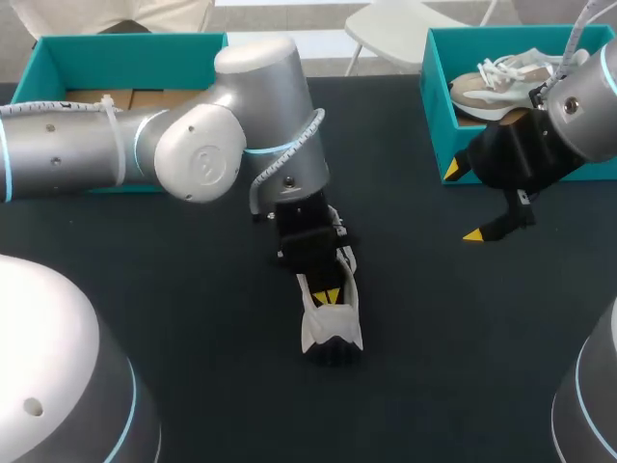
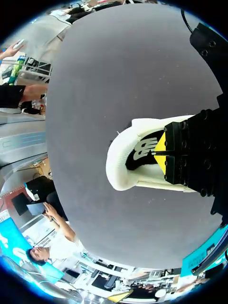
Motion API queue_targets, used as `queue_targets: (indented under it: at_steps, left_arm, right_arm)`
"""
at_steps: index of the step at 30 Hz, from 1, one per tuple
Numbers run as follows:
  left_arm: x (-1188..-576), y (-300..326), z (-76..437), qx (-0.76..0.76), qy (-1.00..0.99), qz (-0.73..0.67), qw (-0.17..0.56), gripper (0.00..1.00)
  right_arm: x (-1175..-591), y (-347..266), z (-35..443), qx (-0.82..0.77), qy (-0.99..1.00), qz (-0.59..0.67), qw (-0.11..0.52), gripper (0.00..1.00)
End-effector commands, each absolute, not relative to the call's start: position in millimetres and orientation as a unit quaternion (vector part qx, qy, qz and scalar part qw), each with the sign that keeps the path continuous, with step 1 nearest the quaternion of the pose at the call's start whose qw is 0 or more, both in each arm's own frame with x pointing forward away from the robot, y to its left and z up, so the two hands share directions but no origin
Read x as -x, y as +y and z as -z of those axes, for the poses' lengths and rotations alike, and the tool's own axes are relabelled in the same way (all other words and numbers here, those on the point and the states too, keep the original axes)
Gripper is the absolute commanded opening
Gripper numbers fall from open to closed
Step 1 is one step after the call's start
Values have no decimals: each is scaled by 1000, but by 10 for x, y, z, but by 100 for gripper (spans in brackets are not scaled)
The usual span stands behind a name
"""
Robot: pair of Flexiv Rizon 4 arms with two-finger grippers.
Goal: Take the shoe out of the shoebox, open the shoe tongue, remove and reinsert the insole, then place the shoe into the shoebox
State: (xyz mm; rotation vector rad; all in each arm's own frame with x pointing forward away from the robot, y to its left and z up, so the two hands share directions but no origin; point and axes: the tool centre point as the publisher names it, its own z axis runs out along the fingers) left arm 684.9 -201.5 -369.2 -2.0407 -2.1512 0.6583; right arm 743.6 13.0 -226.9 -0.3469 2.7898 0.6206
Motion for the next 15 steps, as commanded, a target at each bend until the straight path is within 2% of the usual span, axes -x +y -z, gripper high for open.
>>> queue_targets:
  at_steps: [1, 15]
  left_arm:
    - [-6822, -2058, 3692, 674, -697, -236, 62, 0]
    - [-6644, -2247, 3984, 682, -661, -291, 114, 0]
  right_arm:
    - [-7432, 137, 2277, 119, 961, -212, 132, 100]
    - [-7432, 137, 2277, 119, 961, -212, 132, 100]
